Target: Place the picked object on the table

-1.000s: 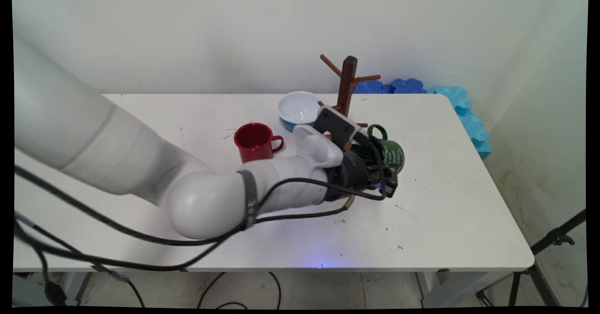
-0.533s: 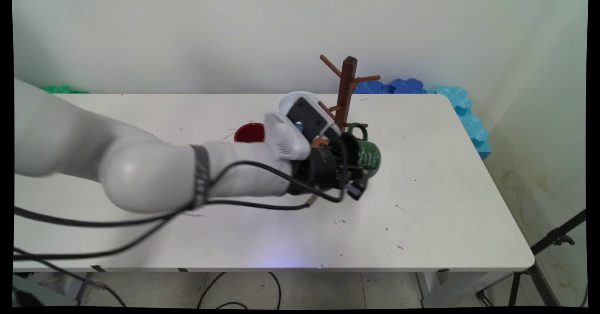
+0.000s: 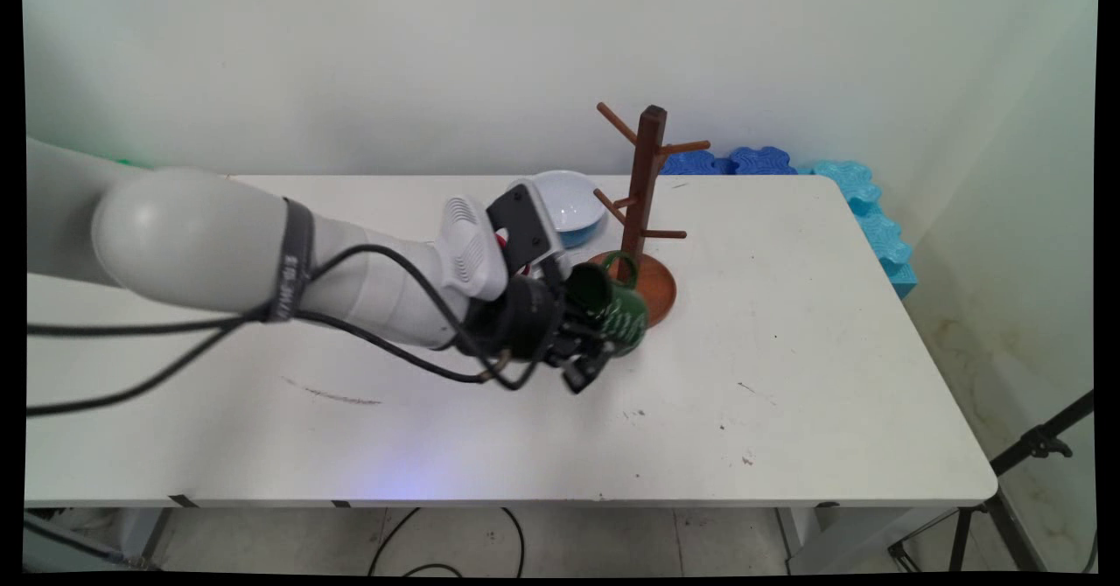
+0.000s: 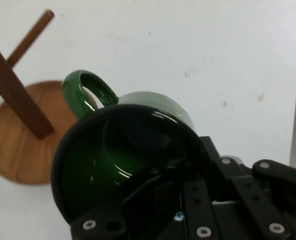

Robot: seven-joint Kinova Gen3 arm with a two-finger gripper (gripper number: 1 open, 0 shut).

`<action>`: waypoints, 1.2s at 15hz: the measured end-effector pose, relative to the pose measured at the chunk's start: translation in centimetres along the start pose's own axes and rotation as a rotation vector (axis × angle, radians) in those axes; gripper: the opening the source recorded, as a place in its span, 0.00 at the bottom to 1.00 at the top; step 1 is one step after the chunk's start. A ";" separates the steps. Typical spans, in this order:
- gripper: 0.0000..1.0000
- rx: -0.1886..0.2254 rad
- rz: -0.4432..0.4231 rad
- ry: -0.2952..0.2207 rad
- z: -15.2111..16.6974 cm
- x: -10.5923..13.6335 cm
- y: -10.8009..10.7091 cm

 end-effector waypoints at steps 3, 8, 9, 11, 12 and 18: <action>0.00 -0.033 0.078 -0.091 -0.6 -1.1 -1.0; 0.00 -0.081 0.199 -0.271 -2.2 -2.0 -4.0; 0.00 -0.086 0.219 -0.296 -2.5 -1.9 -4.7; 0.00 -0.105 0.267 -0.338 -3.6 -1.3 -6.2; 0.00 -0.114 0.288 -0.358 -3.9 -1.1 -6.8; 0.00 -0.176 0.387 -0.454 -5.0 -0.9 -9.2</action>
